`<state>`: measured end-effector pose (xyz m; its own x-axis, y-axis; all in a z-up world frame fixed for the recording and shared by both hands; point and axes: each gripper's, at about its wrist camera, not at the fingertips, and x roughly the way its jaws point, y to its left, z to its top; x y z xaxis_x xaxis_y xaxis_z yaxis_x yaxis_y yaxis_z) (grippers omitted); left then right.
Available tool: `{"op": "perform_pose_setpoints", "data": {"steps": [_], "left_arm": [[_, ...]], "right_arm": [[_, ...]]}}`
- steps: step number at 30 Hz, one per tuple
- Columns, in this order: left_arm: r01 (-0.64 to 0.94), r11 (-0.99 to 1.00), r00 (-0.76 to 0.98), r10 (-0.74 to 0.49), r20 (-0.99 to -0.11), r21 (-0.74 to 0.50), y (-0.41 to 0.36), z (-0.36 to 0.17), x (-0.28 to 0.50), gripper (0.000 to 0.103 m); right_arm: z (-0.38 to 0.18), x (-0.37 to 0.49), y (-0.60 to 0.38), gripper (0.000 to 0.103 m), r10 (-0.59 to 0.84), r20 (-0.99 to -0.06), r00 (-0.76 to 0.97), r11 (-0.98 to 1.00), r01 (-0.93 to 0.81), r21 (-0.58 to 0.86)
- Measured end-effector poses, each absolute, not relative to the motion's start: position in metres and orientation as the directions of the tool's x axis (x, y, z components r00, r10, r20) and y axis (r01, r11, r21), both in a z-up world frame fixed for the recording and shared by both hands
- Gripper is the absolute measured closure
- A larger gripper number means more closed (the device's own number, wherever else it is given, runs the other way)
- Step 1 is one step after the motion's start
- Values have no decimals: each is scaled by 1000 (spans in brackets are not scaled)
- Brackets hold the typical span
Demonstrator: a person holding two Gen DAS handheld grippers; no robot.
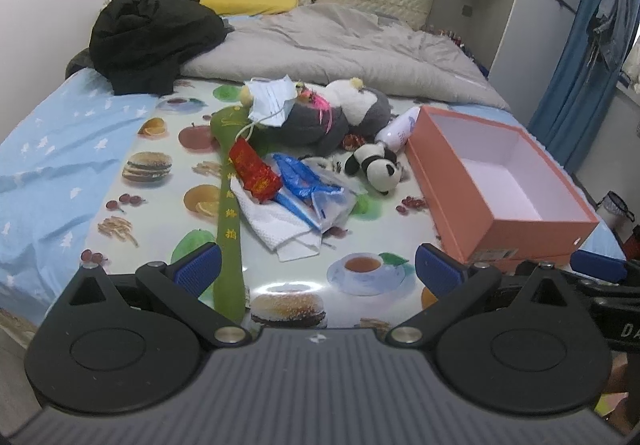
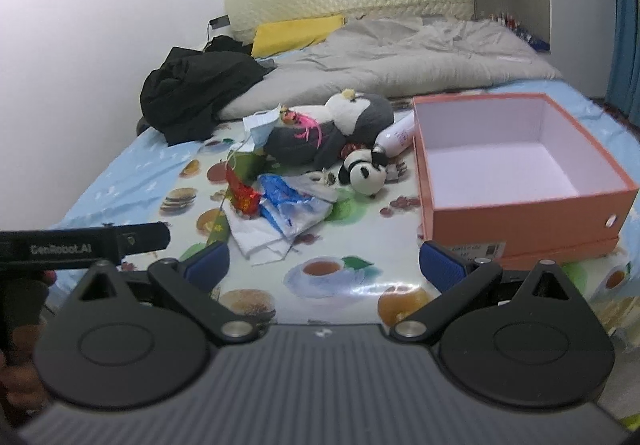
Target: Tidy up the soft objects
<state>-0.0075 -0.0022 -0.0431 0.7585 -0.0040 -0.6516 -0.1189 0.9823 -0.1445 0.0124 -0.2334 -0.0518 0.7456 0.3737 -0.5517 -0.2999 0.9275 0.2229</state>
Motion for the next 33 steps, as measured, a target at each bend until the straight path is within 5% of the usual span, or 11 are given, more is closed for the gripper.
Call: {"op": "perform_pose_setpoints", "data": {"steps": [21, 33], "left_arm": [[-51, 995, 717, -21, -697, -82, -2, -77, 46, 0], [-71, 994, 705, -6, -709, -78, 20, -88, 94, 0]], "right_arm": [[-82, 44, -232, 0, 346, -539, 768, 938, -270, 218], [-93, 82, -207, 9, 371, -527, 765, 928, -319, 191]]}}
